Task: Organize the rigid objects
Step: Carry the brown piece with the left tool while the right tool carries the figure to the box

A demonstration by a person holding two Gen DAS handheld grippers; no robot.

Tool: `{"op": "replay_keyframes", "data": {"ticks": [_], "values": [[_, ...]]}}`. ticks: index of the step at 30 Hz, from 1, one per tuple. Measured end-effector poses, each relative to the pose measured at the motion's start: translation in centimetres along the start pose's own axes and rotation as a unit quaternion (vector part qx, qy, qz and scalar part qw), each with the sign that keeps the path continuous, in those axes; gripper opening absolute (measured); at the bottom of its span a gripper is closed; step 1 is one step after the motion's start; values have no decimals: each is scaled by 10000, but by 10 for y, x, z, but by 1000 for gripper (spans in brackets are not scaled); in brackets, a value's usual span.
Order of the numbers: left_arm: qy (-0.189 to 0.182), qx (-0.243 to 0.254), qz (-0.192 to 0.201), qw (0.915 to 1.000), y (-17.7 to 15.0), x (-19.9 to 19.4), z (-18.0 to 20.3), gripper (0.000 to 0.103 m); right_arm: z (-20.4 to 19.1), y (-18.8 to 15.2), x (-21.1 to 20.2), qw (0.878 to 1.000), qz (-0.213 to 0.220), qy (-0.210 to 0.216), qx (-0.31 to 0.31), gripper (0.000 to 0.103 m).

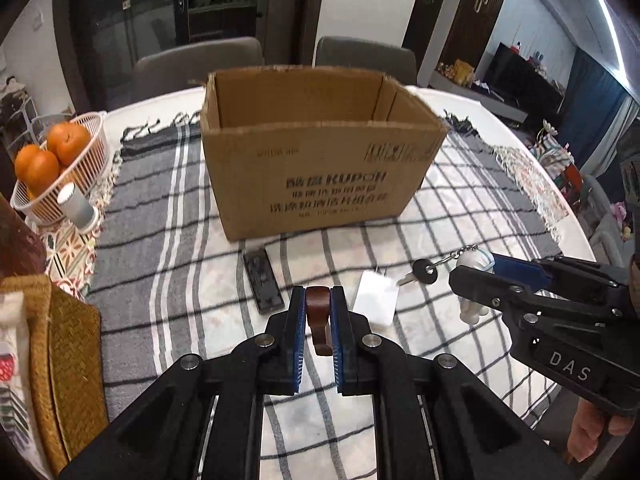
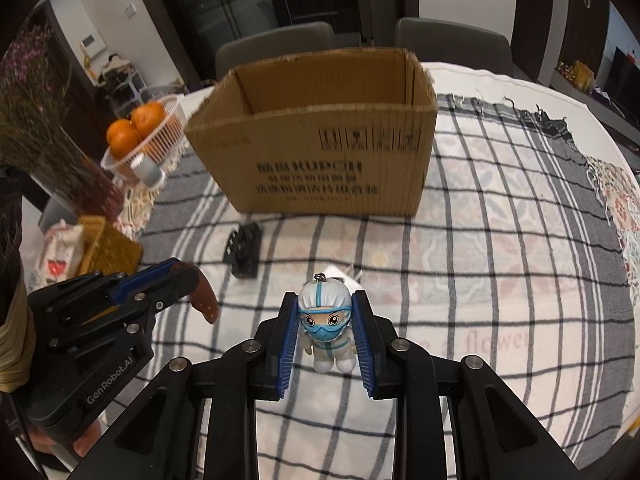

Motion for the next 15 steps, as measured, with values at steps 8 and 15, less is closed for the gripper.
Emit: {"op": "replay_keyframes", "data": {"ticks": [8,15], "values": [[90,53,223,9997,23,-12,-5,13,-6,22,-14,9993,317,200,79,28],[167,104,440,9988,43,-22,-11,13,-12,39,-24,9981,579,219,13,28]]}}
Point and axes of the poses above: each gripper's, at about its wrist camera, not at the fingertips, and x roughly the way its jaws point, z to its right, y to its top, the point moved 1 cm from there along x, roughly the way its jaws point, and after that the axes turned 13 degrees about x, right-handed, at the moved point
